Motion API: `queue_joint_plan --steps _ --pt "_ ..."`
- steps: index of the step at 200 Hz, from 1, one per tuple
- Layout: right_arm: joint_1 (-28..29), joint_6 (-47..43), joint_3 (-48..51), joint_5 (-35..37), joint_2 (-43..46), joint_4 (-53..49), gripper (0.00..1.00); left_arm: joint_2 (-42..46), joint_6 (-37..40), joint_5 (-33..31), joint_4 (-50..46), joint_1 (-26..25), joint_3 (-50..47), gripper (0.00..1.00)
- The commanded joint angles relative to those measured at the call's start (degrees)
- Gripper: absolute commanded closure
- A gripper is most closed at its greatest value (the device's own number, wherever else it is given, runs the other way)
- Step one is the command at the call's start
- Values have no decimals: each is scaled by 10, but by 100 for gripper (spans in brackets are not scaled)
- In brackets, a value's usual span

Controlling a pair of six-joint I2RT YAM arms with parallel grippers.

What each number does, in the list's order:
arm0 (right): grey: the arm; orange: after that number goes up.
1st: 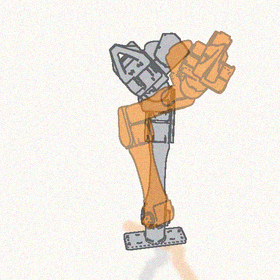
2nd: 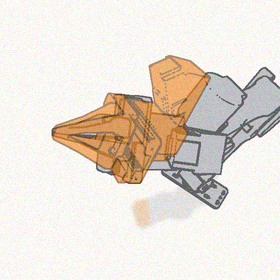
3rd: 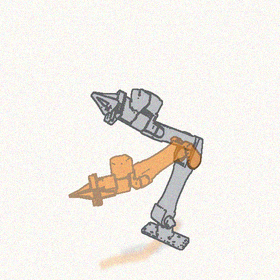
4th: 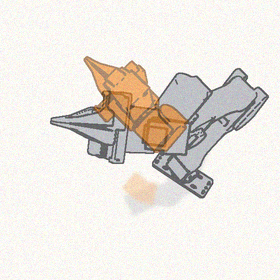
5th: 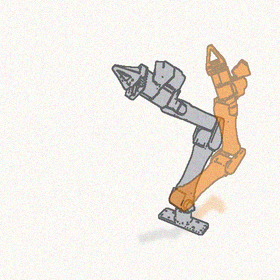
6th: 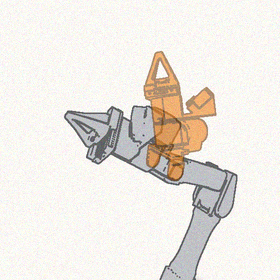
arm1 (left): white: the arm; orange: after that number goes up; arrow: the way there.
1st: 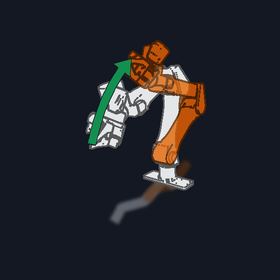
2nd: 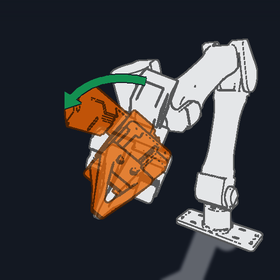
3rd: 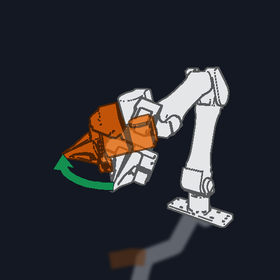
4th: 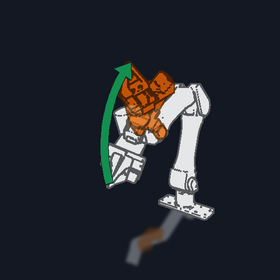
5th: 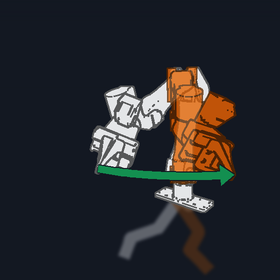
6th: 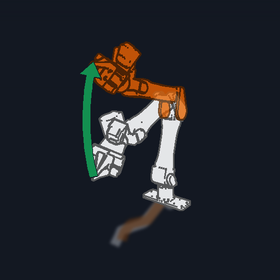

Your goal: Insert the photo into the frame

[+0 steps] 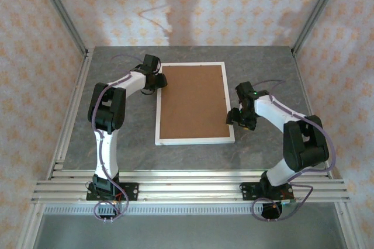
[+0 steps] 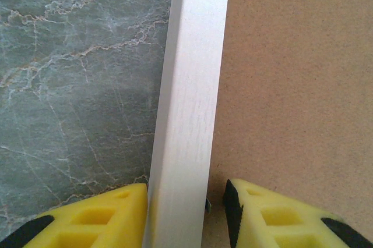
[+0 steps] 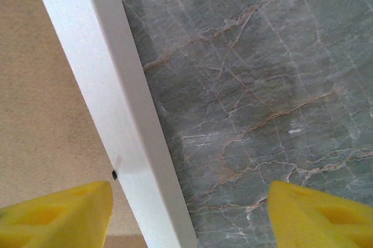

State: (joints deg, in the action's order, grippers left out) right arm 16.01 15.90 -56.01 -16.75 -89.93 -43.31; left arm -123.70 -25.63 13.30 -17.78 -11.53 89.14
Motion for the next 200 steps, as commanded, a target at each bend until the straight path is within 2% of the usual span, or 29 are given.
queue_joint_plan --steps 1,84,134,163,200 --pt "6 7 10 32 -13 -9 29 3 2 17 -67 -11 -6 59" --pt "23 4 27 -34 -102 58 29 6 -1 19 -64 -13 -11 59" --pt "63 -32 -32 -33 -190 10 29 6 -4 19 -63 -19 -9 59" --pt "64 -43 -48 -19 -164 -11 29 8 -5 17 -64 -20 -10 59" --pt "43 -59 -92 18 -78 -56 29 17 3 7 -74 -20 -3 57"
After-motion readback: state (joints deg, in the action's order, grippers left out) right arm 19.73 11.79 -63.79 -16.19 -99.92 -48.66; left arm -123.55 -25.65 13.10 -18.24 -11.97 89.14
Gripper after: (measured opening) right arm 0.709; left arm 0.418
